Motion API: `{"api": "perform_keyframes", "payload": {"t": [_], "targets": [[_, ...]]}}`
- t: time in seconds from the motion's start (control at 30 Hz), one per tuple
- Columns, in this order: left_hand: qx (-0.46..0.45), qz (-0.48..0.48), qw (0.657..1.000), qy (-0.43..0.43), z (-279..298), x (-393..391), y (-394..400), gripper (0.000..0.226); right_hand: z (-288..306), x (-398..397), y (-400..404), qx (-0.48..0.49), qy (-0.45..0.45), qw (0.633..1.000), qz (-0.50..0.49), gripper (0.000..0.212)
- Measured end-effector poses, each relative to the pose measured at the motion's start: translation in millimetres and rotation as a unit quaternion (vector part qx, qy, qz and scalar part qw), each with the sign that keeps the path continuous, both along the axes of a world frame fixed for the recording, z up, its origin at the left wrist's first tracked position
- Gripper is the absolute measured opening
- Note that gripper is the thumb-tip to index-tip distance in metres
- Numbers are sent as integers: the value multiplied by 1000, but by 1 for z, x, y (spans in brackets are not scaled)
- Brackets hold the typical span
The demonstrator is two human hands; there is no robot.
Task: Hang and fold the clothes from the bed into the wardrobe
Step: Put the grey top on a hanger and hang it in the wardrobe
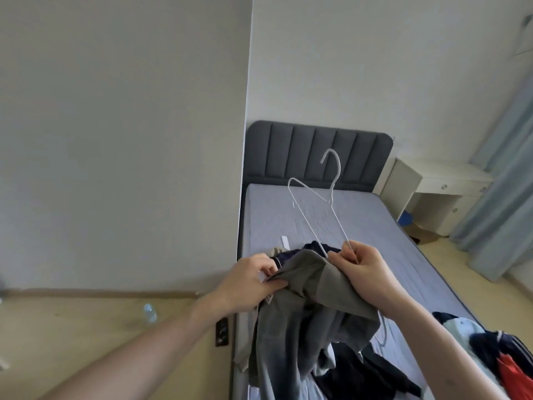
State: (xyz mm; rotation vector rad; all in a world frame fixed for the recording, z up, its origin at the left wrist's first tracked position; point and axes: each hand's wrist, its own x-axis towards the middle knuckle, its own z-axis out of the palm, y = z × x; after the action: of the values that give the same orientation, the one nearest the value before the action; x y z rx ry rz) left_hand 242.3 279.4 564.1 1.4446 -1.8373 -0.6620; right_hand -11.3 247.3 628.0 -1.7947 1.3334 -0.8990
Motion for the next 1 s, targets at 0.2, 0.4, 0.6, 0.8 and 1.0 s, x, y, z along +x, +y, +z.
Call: {"api": "perform_keyframes", "payload": {"t": [0.2,0.4,0.6,0.8,1.0], "targets": [[10,-6,998,66,41,21,-5,17,-10,-8,5,8,83,995,-53,52],[14,-29,990,137,83,25,-10,26,5,-5,9,51,18,997,-57,55],[-59,14,995,80,109,43,-18,36,31,0,12,80,-33,996,30,63],[-117,83,987,71,134,82,-29,37,24,-12,9,82,170,974,125,62],[-44,150,987,-29,97,122,-39,47,26,-8,4,49,80,996,10,49]]}}
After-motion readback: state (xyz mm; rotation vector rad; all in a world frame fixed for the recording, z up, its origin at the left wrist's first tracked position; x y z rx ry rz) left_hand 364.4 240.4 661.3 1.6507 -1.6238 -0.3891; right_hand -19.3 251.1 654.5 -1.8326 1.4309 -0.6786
